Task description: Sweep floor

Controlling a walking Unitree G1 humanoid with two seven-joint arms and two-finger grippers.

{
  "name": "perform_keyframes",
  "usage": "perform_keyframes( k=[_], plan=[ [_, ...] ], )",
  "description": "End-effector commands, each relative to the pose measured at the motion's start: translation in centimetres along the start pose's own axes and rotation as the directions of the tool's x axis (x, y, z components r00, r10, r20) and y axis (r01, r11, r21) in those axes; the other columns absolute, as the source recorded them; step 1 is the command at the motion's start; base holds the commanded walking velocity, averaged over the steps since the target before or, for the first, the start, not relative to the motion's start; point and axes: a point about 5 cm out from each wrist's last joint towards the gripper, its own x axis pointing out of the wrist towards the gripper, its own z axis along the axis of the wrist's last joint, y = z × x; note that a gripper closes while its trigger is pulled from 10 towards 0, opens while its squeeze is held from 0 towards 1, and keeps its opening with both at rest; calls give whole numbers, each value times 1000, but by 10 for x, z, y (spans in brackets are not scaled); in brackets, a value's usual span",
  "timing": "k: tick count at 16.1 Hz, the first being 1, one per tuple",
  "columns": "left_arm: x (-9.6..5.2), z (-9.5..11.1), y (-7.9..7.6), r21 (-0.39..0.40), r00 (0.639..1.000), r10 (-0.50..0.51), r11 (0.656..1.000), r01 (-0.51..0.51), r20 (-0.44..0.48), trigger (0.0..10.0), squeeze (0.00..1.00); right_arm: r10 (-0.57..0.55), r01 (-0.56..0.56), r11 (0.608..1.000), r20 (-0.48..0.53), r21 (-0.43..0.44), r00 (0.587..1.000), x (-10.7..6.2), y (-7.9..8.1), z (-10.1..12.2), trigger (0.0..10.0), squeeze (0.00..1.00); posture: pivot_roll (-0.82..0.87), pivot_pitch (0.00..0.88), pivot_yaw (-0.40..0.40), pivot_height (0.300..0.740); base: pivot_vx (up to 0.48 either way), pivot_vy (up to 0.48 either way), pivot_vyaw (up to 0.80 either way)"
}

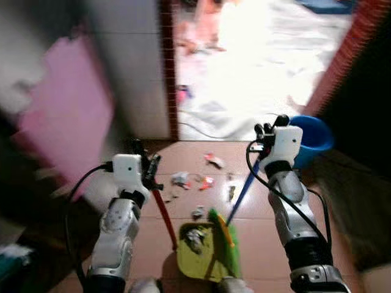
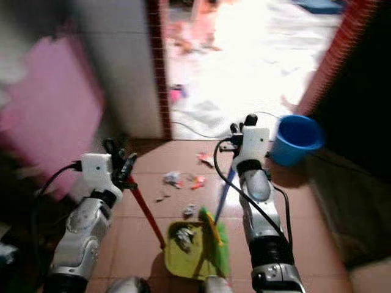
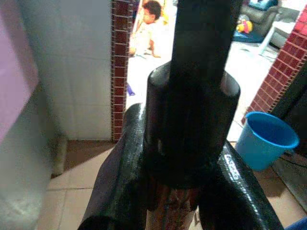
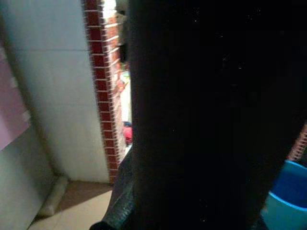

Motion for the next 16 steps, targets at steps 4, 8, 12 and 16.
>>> perform_keyframes(
  k=[4,8,12,16],
  plan=[
    [8,11,-9,-31,998,-35,999,37,53,10000,0,10,-9,999,13,-35,1000,5,2,5,10000,0,13,0,23,740,0,-411,0],
    [9,10,-11,-39,998,-31,999,33,53,10000,0,4,-5,995,-18,-97,1000,5,-1,1,10000,0,1,0,22,740,0,-411,0],
    [8,5,-16,-48,999,-40,998,41,36,10000,0,-3,-5,989,-54,-150,999,0,-3,-4,10000,0,-2,0,18,740,0,-408,0],
    [10,5,-12,-46,999,-32,998,33,36,10000,0,-25,18,994,-63,-108,998,-3,-5,-7,10000,0,2,0,9,740,0,-391,0]
  ],
)
